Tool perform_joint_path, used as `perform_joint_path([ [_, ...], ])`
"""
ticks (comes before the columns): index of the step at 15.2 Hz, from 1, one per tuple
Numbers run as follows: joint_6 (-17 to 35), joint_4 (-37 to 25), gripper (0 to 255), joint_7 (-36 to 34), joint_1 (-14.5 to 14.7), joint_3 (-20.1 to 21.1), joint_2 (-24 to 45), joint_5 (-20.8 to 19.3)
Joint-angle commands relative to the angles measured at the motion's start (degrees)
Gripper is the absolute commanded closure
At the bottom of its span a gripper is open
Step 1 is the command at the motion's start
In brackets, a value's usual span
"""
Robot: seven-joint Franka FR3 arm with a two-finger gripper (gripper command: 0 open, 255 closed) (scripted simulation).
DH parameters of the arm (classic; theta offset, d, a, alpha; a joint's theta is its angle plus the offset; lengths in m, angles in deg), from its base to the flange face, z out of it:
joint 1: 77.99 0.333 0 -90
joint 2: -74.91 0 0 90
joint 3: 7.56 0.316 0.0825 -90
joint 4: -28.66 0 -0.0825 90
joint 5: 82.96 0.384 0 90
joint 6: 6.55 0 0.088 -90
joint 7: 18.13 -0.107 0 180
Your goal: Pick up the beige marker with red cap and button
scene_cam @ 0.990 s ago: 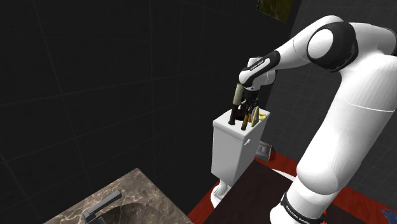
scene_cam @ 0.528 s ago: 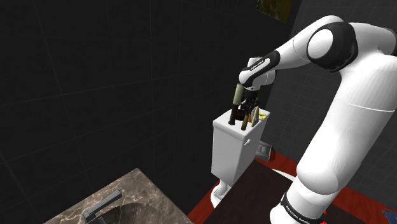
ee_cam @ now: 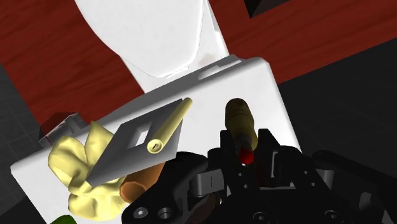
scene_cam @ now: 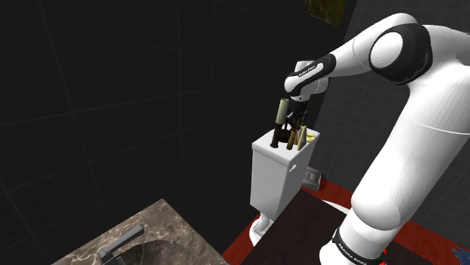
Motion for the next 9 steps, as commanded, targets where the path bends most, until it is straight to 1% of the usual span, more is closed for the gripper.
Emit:
perform_joint_path([
  [1, -1.5, -0.5, 255, -0.2, 0.1, 0.1, -1.1, -0.4],
  [8, -6.8, -3.8, 255, -0.2, 0.3, 0.3, -3.2, -1.0],
  [9, -7.0, -3.9, 255, -0.2, 0.3, 0.3, -3.3, -1.0],
])
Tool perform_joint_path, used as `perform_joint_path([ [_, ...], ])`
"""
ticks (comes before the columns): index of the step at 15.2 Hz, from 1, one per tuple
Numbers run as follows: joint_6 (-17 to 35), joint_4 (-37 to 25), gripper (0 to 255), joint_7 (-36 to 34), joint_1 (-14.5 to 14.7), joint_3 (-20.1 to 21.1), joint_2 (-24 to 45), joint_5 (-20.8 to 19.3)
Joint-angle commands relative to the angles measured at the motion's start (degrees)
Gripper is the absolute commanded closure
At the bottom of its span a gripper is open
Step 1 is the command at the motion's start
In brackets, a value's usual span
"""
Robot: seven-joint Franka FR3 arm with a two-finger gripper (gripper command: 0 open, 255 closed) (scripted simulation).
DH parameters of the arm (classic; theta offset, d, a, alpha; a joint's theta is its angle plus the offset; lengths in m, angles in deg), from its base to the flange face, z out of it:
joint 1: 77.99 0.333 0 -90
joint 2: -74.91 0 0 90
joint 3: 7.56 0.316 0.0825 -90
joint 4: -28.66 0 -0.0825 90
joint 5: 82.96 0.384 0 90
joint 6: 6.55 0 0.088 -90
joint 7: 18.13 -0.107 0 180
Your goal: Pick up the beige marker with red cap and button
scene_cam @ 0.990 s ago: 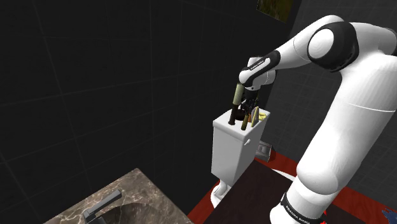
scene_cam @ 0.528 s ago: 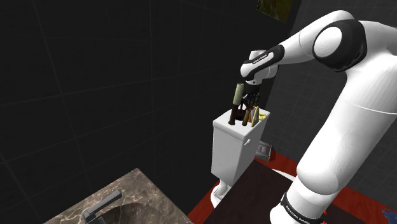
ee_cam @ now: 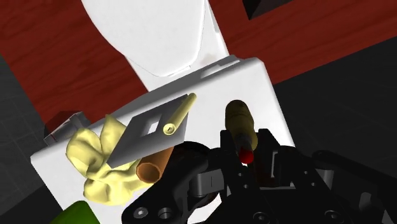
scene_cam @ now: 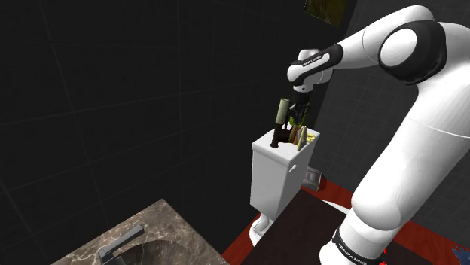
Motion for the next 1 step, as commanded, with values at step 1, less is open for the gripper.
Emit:
perform_joint_path([
  [1, -0.5, -0.4, 255, 0.0, 0.0, 0.0, -0.1, 0.0],
])
